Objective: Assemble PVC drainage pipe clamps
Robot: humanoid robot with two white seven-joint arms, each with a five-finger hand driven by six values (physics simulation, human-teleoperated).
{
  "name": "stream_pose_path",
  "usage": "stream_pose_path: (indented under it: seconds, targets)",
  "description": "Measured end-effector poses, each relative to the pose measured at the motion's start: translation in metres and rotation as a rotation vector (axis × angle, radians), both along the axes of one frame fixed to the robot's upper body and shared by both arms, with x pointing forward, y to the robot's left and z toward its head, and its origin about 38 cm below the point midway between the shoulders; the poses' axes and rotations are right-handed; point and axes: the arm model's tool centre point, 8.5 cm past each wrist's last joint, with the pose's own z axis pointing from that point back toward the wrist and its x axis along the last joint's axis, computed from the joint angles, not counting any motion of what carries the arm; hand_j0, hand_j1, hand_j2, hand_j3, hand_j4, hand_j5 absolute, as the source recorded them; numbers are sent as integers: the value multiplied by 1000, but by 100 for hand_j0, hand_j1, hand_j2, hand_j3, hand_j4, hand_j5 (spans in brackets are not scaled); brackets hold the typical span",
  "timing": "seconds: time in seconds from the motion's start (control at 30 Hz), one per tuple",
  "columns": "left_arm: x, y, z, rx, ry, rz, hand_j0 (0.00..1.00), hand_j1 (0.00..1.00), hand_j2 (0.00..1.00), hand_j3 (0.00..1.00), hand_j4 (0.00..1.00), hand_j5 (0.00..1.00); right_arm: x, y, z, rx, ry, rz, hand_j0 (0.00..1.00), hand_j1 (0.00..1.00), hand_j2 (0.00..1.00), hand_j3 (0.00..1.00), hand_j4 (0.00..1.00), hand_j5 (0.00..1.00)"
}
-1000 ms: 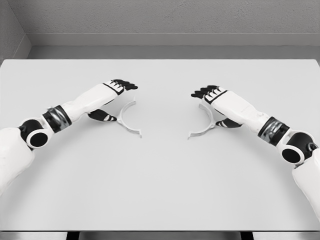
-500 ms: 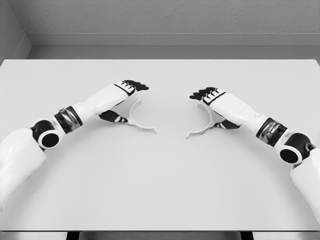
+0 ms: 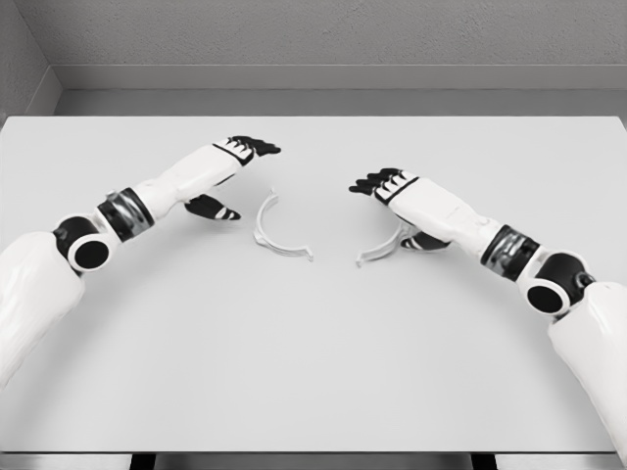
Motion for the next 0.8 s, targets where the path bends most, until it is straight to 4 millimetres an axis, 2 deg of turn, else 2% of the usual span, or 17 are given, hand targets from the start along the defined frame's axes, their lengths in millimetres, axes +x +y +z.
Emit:
stream_pose_path:
  seconds: [0.27,0.57,0.8]
  targets:
    - [3,6,-7,7,22,24,100,100,100,100,100,100,0,1,-11,-7,29,-1,100,100,100,100,100,100]
    - [3,4,-8,6,23,21,100,100,100,100,100,100,5,-32,-2,-51,13,-52,100,100,100,100,100,100]
    - [3,-6,-10,-3,27,8,100,100,100,100,100,100,7,-28,-9,-31,32,-60,100,100,100,100,100,100]
